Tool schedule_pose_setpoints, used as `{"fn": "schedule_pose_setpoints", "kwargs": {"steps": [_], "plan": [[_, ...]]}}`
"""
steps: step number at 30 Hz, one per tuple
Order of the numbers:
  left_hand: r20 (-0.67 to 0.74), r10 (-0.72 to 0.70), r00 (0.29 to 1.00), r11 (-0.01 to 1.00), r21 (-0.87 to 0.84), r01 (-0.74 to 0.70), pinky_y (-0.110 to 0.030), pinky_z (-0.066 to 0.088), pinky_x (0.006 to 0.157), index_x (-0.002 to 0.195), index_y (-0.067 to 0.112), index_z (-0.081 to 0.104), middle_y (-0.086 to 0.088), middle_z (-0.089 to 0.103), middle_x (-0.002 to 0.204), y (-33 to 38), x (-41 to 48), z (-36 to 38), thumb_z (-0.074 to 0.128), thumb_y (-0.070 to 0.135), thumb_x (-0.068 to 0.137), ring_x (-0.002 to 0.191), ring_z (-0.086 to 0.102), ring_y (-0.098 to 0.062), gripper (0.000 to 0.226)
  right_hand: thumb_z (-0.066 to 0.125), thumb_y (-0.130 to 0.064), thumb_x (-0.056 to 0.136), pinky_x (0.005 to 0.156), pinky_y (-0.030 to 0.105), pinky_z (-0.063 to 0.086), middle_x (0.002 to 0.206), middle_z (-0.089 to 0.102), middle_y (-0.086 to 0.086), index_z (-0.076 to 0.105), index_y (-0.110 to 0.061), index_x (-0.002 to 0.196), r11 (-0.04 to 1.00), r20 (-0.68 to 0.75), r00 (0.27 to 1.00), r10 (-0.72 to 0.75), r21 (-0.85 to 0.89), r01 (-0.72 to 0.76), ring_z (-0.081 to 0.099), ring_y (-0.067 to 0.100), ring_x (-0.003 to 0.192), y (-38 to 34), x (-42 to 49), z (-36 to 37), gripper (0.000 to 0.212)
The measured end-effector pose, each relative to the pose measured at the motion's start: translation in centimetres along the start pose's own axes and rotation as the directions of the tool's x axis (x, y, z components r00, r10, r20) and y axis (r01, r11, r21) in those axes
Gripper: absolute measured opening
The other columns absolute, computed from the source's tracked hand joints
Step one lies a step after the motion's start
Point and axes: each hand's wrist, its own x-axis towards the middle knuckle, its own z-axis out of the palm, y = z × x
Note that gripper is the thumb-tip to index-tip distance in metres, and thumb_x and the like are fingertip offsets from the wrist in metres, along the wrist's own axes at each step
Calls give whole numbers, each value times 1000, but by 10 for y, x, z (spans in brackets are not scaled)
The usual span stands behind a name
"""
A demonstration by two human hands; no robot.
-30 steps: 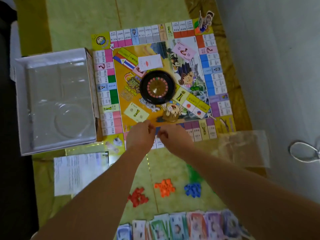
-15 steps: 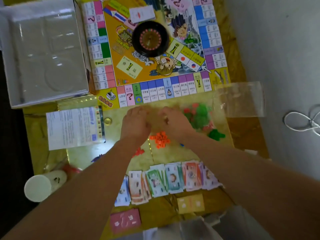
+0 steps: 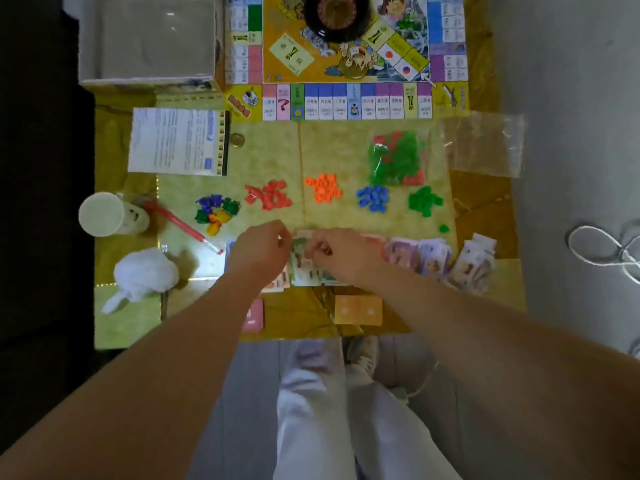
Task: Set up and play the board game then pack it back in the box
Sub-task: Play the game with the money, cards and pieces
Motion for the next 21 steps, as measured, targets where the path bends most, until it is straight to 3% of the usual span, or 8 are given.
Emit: {"fn": "schedule_pose_setpoints", "kwargs": {"steps": [2, 6, 9, 12, 16, 21], "plan": [[-5, -101, 995, 995, 20, 102, -34, 47, 78, 105, 16, 66, -11, 69, 97, -23, -23, 11, 46, 25, 97, 94, 64, -32, 24, 50, -11, 93, 83, 34, 51, 106, 68, 7, 68, -12, 102, 1000, 83, 997, -1, 0, 1, 61, 22, 94, -4, -12, 24, 20], [9, -306, 952, 952, 4, 306, -36, 49, 78, 106, 12, 65, -11, 64, 102, -71, -61, 30, 53, 24, 93, 97, 61, -31, 21, 49, -16, 94, 85, 43, 53, 100, 68, 11, 66, -10, 99, 999, 181, 983, 39, -12, -38, 63, 26, 93, -8, -23, 72, 19], [-65, -424, 903, 901, -132, 414, -43, 45, 88, 112, 6, 58, -18, 54, 112, -100, -78, 44, 63, 16, 86, 104, 54, -36, 29, 49, -13, 92, 79, 42, 54, 92, 68, 17, 67, -3, 94, 995, 188, 978, 96, -13, -95, 65, 31, 88, -11, -20, 103, 20], [-58, -507, 860, 846, -227, 483, -41, 40, 91, 123, 1, 50, -22, 47, 120, -116, -86, 54, 66, 14, 85, 109, 50, -40, 43, 51, -11, 90, 77, 41, 54, 88, 69, 19, 66, 2, 92, 988, 135, 980, 146, 36, -152, 65, 34, 87, -14, -16, 130, 20], [3, -533, 846, 789, -360, 498, -42, 45, 91, 124, 3, 48, -20, 49, 119, -133, -88, 69, 72, 23, 82, 107, 52, -38, 52, 57, -11, 89, 80, 32, 52, 99, 67, 7, 60, -9, 104, 966, 60, 983, 173, 182, -181, 62, 22, 90, -20, -11, 158, 15], [-16, -514, 858, 771, -446, 454, -44, 52, 84, 115, 5, 55, -13, 62, 109, -142, -82, 79, 77, 23, 75, 99, 60, -31, 48, 54, -8, 92, 83, 28, 49, 106, 68, 8, 62, -9, 112, 971, 70, 988, 141, 187, -152, 61, 18, 93, -23, 1, 180, 21]]}}
